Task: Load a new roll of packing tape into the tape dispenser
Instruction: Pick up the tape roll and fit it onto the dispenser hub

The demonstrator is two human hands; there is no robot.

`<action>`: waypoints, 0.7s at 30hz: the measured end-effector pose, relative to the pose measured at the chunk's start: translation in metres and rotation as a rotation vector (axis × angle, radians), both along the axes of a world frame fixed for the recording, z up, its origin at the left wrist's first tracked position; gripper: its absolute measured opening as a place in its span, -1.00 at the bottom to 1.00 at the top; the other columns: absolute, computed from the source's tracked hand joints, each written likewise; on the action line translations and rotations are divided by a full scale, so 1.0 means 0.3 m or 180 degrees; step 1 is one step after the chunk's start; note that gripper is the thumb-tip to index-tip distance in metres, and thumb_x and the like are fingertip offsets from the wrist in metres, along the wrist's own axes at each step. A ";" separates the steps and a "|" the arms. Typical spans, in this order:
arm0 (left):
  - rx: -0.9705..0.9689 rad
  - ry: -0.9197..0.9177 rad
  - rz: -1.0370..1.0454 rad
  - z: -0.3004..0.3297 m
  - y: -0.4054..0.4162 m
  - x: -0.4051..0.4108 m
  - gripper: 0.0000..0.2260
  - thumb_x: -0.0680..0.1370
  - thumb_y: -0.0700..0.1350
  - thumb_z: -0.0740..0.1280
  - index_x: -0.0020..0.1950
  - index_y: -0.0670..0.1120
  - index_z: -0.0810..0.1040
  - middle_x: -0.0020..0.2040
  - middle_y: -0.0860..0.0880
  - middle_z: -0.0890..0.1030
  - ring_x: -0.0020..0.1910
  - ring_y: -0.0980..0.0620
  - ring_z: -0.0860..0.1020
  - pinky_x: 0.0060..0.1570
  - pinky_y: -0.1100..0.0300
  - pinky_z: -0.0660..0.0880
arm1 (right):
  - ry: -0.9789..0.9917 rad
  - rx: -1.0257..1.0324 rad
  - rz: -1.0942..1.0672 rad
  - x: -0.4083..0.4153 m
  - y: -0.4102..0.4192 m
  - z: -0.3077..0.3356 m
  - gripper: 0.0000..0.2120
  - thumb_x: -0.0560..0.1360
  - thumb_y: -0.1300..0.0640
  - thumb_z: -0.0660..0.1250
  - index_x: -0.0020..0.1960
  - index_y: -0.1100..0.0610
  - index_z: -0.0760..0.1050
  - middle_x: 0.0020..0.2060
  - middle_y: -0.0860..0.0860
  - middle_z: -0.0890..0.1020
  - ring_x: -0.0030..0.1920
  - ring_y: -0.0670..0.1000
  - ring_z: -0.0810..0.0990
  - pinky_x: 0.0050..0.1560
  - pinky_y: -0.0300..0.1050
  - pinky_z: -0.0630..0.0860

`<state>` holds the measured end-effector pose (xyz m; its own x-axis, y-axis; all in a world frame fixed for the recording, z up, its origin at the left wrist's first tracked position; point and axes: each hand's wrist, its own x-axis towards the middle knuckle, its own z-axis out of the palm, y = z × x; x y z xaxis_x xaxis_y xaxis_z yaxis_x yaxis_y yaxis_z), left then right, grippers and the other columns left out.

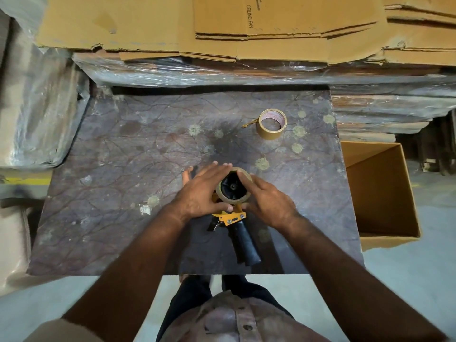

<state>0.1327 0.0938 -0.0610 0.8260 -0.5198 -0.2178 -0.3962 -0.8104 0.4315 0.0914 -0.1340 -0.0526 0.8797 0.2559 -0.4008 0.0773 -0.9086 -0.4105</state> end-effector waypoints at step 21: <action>0.0676 0.0304 0.0194 0.042 -0.062 0.049 -0.15 0.39 0.35 0.44 0.58 0.28 0.11 0.66 -0.05 0.09 0.63 -0.10 0.08 0.49 -0.26 -0.17 | 0.0424 -0.0214 -0.0270 0.038 -0.021 -0.023 -0.26 0.58 -0.27 0.22 0.53 -0.44 -0.24 0.52 0.06 0.39 0.55 0.08 0.25 0.40 0.31 0.18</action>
<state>0.1473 0.0753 -0.0485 0.8249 -0.4038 -0.3956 -0.3093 -0.9081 0.2822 0.1027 -0.1402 -0.0594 0.8349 0.1516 -0.5290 -0.0519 -0.9353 -0.3500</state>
